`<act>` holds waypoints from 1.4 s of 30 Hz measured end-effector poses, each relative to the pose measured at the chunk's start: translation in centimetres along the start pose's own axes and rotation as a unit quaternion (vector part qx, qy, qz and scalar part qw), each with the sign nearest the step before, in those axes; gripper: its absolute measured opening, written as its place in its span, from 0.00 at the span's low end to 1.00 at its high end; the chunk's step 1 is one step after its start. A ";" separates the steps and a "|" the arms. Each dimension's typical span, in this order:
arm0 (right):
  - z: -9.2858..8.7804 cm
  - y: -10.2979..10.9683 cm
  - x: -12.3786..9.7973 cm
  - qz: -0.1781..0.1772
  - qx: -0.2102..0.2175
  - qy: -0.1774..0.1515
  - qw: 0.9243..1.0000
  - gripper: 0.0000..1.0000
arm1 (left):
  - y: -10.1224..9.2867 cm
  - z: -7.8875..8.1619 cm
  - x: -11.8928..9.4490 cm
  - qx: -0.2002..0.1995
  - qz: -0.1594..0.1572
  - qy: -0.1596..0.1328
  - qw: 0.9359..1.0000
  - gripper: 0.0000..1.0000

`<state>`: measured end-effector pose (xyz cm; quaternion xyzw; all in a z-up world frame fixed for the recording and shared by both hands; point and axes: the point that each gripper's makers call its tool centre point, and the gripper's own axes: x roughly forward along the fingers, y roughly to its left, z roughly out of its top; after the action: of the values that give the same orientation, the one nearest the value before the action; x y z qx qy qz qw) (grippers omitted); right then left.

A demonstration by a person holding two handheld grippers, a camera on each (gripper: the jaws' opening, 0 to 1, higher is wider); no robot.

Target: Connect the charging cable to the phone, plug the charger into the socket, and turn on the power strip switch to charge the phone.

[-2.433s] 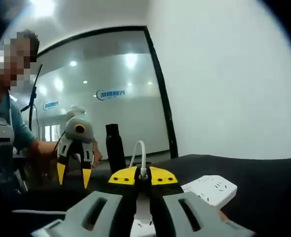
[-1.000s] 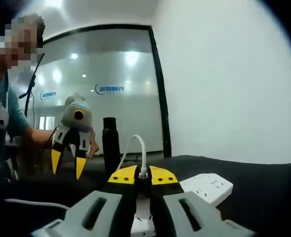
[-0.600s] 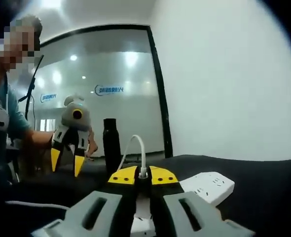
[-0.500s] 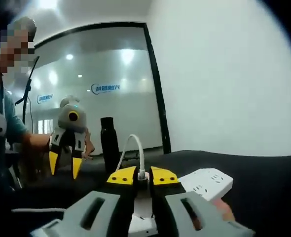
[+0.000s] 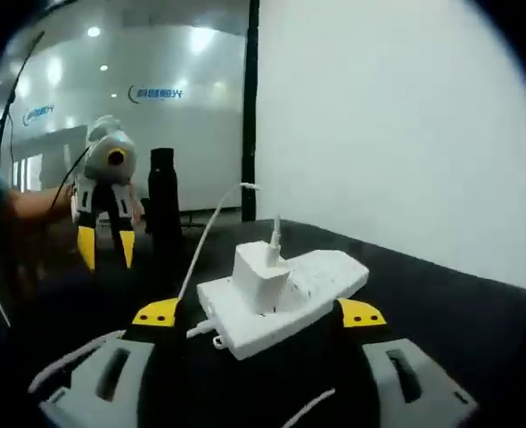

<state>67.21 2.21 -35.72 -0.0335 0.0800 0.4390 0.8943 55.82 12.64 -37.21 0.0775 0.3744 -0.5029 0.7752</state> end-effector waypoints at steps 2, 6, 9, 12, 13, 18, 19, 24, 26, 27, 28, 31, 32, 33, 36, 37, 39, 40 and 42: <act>-0.2 -0.6 0.2 -0.019 0.001 0.005 1.000 0.58 | 0.1 -0.8 0.0 0.001 0.012 0.017 1.000 0.29; -0.7 -0.1 0.6 -0.021 0.036 0.014 0.999 0.59 | -0.6 -1.5 -0.3 0.020 0.017 0.032 0.999 0.41; -1.4 -0.1 1.4 -0.038 0.035 0.028 0.998 0.56 | -1.2 -1.5 -0.9 0.023 0.010 0.027 0.999 0.45; -1.9 0.2 2.2 -0.046 0.057 0.024 0.997 0.51 | -1.2 -1.4 -1.3 0.025 0.009 0.023 0.999 0.48; -2.0 0.3 2.4 -0.047 0.062 0.024 0.997 0.50 | -1.2 -1.5 -1.4 0.026 0.010 0.022 0.999 0.48; -2.9 0.1 3.0 -0.069 0.071 0.027 0.995 0.47 | -0.8 -1.9 -1.8 0.030 0.017 0.023 0.999 0.47; -2.8 -0.2 3.0 -0.073 0.077 0.026 0.994 0.46 | -0.7 -2.0 -1.9 0.031 0.018 0.026 0.999 0.46; -2.9 0.0 2.9 -0.068 0.064 0.027 0.995 0.45 | -0.3 -2.3 -1.8 0.033 0.021 0.029 0.999 0.43; -3.0 0.1 2.7 -0.067 0.064 0.029 0.995 0.43 | -0.4 -2.1 -1.7 0.032 0.017 0.026 0.999 0.42; -3.0 0.1 2.7 -0.064 0.066 0.030 0.995 0.42 | -0.4 -2.1 -1.7 0.032 0.017 0.025 0.999 0.42; -3.1 0.1 2.6 -0.063 0.068 0.030 0.995 0.42 | -0.4 -2.0 -1.7 0.033 0.017 0.025 0.999 0.42; -3.1 -0.2 2.7 -0.056 0.071 0.033 0.995 0.39 | -0.5 -1.8 -1.7 0.038 0.018 0.025 0.999 0.41; -3.1 -0.2 2.7 -0.056 0.070 0.033 0.995 0.39 | -0.5 -1.8 -1.7 0.039 0.018 0.026 0.999 0.40; -3.1 -0.3 2.7 -0.055 0.070 0.033 0.995 0.38 | -0.4 -1.8 -1.7 0.040 0.018 0.026 0.999 0.40; -3.2 -0.8 2.6 -0.053 0.084 0.035 0.994 0.36 | -0.4 -1.8 -1.7 0.040 0.020 0.025 0.999 0.40; -3.2 -0.7 2.7 -0.053 0.084 0.035 0.994 0.36 | -0.4 -1.8 -1.8 0.040 0.020 0.025 0.999 0.39; -3.3 -0.7 2.7 -0.053 0.081 0.035 0.995 0.36 | -0.4 -1.9 -1.8 0.039 0.020 0.024 0.999 0.39; -3.2 -0.8 2.8 -0.053 0.081 0.034 0.995 0.37 | -0.3 -1.9 -1.8 0.038 0.020 0.023 0.999 0.38; -3.2 -0.7 2.8 -0.053 0.077 0.033 0.995 0.38 | -0.4 -1.9 -1.8 0.037 0.020 0.022 0.999 0.38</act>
<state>69.07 3.56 -39.39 0.0166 0.1415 0.3823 0.9130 54.14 14.75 -37.27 0.1247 0.3709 -0.4986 0.7735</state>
